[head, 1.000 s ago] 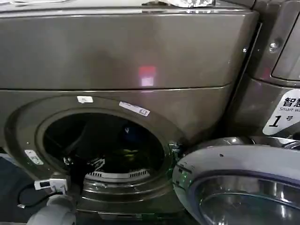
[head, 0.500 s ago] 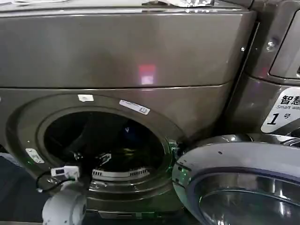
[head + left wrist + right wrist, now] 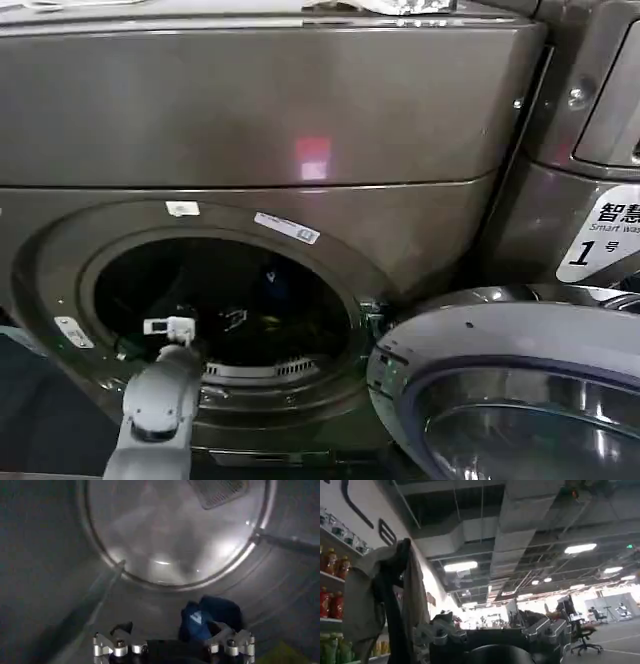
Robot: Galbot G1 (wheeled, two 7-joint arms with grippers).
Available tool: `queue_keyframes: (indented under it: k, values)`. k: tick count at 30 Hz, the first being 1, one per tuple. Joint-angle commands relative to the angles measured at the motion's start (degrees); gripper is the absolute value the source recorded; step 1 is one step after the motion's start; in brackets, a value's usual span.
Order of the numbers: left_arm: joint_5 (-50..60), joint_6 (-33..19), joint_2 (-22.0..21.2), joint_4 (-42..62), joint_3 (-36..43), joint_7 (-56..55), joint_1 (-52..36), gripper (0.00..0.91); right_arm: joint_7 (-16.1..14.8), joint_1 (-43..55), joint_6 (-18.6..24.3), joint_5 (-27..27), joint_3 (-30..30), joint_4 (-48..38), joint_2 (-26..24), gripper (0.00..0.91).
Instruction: Grasp the clothes from the dryer.
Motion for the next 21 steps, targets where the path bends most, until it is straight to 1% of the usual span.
queue_keyframes:
  k: [1,4,6,12,17,21]
  values:
    - [12.2,-18.1,0.6,2.9,1.7,26.4,-6.2,0.907,0.0,0.1,-0.1,0.0,-0.2,0.2,0.0,0.907]
    - [11.3,-20.3,0.2,4.3,2.1,26.4,-8.0,0.907,0.0,0.0,0.0,-0.1,-0.1,0.1,0.1,0.907]
    - [11.4,-20.7,-0.1,5.7,2.8,26.4,-9.3,0.907,0.0,-0.3,0.2,-0.1,-0.2,0.1,0.1,0.907]
    - [11.8,-24.3,0.3,8.4,3.4,26.6,-11.8,0.907,-0.1,-0.5,0.2,-0.1,0.2,-0.1,0.0,0.907]
    - [11.4,-24.7,0.6,10.1,4.6,26.5,-12.9,0.907,-0.1,-0.3,0.2,-0.2,0.0,0.1,0.1,0.907]
    - [13.1,-25.5,2.3,11.6,8.1,26.5,-14.0,0.907,-0.1,-0.3,0.3,-0.2,-0.2,0.1,0.1,0.907]
